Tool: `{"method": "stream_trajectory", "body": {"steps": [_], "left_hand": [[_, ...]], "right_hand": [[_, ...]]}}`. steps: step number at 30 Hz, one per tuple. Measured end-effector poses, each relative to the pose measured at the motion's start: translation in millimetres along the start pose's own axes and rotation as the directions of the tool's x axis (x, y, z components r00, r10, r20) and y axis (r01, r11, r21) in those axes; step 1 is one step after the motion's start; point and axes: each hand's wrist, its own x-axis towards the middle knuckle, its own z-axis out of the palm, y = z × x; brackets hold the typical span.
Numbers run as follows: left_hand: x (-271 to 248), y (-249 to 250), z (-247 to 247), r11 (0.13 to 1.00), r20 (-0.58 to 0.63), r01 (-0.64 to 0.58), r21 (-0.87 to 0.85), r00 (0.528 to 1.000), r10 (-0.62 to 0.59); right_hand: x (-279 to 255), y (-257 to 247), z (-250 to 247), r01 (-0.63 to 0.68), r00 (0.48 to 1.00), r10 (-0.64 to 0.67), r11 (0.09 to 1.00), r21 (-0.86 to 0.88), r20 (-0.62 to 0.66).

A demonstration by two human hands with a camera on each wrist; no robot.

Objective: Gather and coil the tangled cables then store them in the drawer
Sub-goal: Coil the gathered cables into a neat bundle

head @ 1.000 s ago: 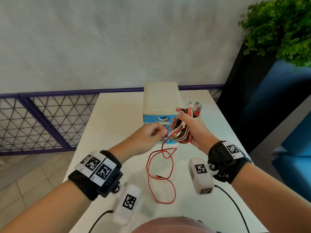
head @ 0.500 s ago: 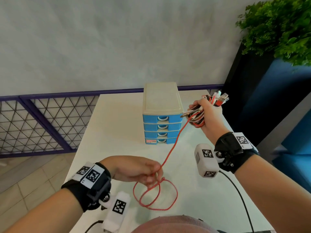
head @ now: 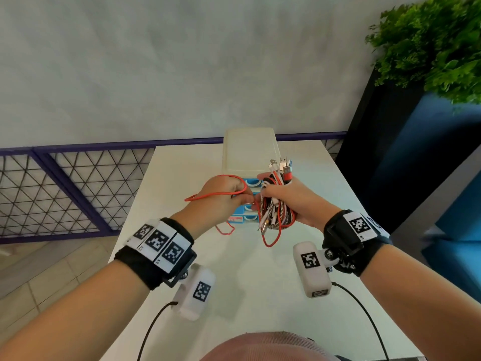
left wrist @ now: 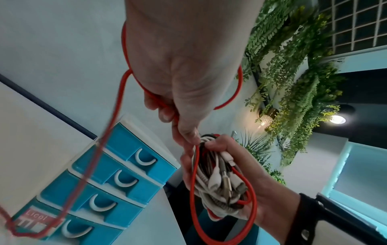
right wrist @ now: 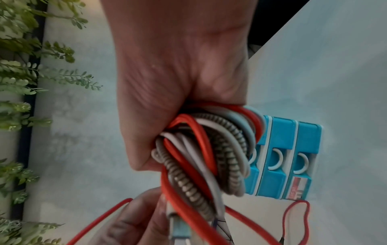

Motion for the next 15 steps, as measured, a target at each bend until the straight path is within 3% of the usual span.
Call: {"method": "stream_trajectory", "body": {"steps": [4, 7, 11, 13, 15], "left_hand": [[-1.8, 1.3, -2.3, 0.999, -0.099, 0.012, -0.04, 0.995, -0.016], [-0.6, 3.2, -4.0, 1.0, -0.106, -0.009, -0.008, 0.994, 0.008], [-2.5, -3.2, -6.4, 0.999, -0.115, 0.033, 0.04, 0.993, -0.028], [-3.4, -9.7, -8.6, 0.987, -0.047, 0.104, 0.123, 0.994, -0.099], [-3.8, -19.3, -13.2, 0.967, 0.097, 0.192, 0.169, 0.973, -0.21]], "right_hand": [[-4.6, 5.8, 0.4, -0.021, 0.996, 0.022, 1.0, -0.013, 0.09], [-9.5, 11.6, 5.8, -0.036, 0.987, 0.033, 0.999, 0.016, 0.159], [-11.6, 15.8, 7.3, -0.017, 0.99, 0.015, 1.0, 0.015, 0.139], [-10.4, 15.1, 4.0, 0.0, 0.997, 0.004, 0.999, -0.045, 0.082], [-8.3, 14.0, -2.4, 0.008, 1.0, -0.008, 0.997, -0.074, 0.009]]}}
